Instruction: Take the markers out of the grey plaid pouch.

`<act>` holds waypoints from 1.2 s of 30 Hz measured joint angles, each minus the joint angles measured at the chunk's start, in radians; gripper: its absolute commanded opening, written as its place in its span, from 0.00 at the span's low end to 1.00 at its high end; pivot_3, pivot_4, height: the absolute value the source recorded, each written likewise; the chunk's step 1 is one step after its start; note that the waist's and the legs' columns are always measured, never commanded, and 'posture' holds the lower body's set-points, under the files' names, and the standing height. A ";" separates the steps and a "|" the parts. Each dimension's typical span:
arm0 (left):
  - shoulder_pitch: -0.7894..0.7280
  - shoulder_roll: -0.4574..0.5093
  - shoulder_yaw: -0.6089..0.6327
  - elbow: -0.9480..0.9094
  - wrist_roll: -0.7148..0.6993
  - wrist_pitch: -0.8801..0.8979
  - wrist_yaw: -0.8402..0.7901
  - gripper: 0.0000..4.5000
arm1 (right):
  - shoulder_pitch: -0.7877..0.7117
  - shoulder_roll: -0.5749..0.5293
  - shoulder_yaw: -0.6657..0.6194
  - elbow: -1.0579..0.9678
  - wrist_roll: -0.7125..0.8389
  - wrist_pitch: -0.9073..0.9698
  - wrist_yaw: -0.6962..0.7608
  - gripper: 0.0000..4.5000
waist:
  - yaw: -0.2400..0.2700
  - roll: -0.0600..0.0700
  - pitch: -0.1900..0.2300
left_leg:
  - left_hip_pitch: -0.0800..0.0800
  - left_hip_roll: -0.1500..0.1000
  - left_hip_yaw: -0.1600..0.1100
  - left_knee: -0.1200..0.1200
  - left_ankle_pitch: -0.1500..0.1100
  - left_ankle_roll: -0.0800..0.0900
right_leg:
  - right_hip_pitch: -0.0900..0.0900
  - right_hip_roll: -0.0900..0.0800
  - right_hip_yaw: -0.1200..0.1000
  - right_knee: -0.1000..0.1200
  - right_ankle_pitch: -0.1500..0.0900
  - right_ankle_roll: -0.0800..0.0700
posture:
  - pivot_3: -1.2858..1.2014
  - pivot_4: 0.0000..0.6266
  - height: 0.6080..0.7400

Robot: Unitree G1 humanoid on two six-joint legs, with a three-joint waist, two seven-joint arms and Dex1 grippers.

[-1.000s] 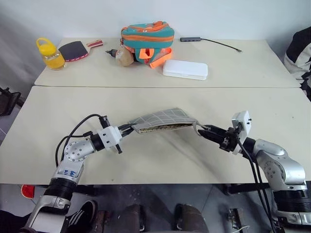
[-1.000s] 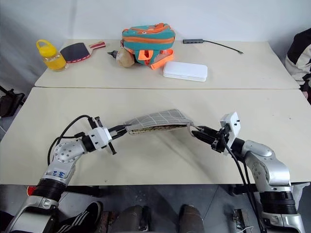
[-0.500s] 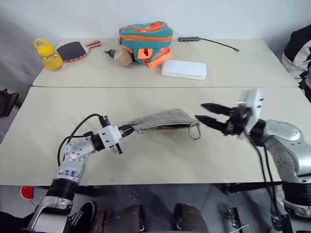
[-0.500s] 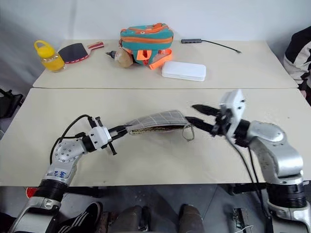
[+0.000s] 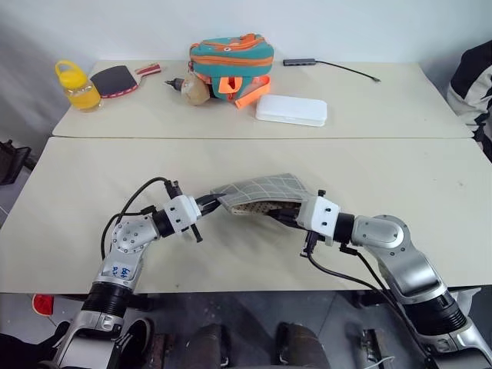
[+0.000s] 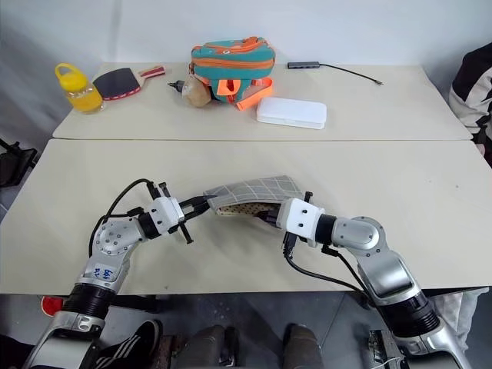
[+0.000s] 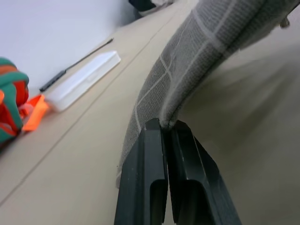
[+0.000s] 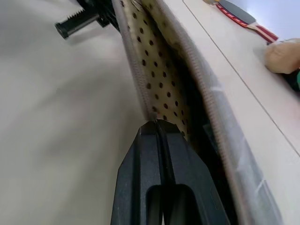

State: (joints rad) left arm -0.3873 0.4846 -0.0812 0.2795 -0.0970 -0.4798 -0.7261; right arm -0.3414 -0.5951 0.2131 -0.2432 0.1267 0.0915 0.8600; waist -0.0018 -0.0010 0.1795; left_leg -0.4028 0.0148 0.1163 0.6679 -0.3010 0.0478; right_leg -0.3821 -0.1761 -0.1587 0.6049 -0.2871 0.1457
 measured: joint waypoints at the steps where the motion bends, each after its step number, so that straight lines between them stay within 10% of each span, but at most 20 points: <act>1: 0.000 0.000 0.000 0.000 0.003 0.000 0.002 0.00 | 0.000 0.006 -0.004 0.000 0.016 0.005 0.003 0.01 | 0.000 0.000 0.000 | 0.000 0.000 0.000 0.000 0.000 0.000 | 0.000 0.000 0.000 0.000 0.000 0.000 | 0.52 0.24 1.00; 15: -0.001 -0.006 0.000 0.001 0.032 0.000 0.016 0.00 | -0.011 0.010 -0.152 -0.009 0.256 0.173 0.055 0.01 | 0.001 0.000 0.000 | 0.000 0.000 -0.001 0.000 0.000 0.000 | 0.001 0.000 0.000 0.000 0.000 0.000 | 0.52 0.24 1.00; 32: -0.003 -0.035 -0.015 -0.023 0.058 0.040 0.029 0.00 | -0.068 -0.025 0.002 0.132 -0.244 -0.118 -0.097 0.01 | 0.001 0.000 0.000 | 0.000 0.000 -0.001 0.000 0.000 0.000 | 0.001 0.000 0.000 0.000 0.000 0.000 | 0.52 0.24 1.00; 36: -0.003 -0.056 -0.020 -0.047 0.065 0.068 0.047 0.00 | -0.069 -0.026 0.048 0.147 -0.354 -0.165 -0.132 0.21 | -0.001 0.000 0.000 | 0.000 0.000 -0.001 0.000 0.000 0.000 | 0.001 0.000 0.000 0.000 0.000 0.000 | 0.52 0.24 1.00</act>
State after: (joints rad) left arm -0.3901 0.4287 -0.1009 0.2323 -0.0321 -0.4120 -0.6793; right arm -0.4103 -0.6212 0.2608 -0.0967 -0.2272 -0.0731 0.7283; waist -0.0027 -0.0010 0.1795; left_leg -0.4028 0.0149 0.1158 0.6680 -0.3007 0.0473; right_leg -0.3813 -0.1759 -0.1590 0.6047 -0.2871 0.1457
